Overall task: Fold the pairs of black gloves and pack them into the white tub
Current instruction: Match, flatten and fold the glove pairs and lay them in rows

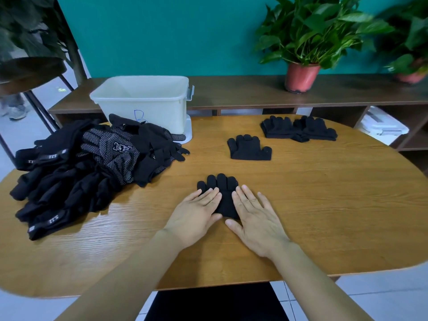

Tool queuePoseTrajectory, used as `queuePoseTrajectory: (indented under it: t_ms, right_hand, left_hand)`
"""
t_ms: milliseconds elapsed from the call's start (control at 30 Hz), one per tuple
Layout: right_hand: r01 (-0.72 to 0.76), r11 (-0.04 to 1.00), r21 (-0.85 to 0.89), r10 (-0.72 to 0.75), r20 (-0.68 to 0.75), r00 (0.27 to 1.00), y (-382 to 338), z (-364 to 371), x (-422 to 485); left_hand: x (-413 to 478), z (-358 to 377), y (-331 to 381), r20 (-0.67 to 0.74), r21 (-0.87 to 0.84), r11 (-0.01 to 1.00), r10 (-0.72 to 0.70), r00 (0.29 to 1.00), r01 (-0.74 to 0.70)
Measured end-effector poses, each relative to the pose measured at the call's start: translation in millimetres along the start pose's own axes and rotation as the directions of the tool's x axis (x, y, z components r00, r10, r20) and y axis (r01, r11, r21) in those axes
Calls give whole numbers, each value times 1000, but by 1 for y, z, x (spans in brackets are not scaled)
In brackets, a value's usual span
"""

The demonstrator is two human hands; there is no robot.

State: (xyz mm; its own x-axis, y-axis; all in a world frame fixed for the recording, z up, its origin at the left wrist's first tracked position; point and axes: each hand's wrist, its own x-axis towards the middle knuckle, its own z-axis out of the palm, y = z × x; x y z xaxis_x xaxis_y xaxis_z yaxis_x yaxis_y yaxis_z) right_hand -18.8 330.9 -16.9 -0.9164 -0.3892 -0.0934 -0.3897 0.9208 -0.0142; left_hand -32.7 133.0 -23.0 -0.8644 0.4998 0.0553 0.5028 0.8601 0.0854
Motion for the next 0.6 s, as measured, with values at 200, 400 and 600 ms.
queuePoseTrajectory:
  t_ms: [200,400,600]
  right_hand:
    - [-26,1000,7,27,-227,974,-5,8,8]
    - [-73,997,-17,60,-394,917,-8,15,29]
    - [-41,999,26,48,-521,852,-4,17,29]
  left_hand:
    - [8,-2,-5,-48,-55,998,-17,999,14]
    - [5,-7,-6,-54,-57,998,-12,998,8]
    - [-3,10,2,-158,64,998,2,987,8]
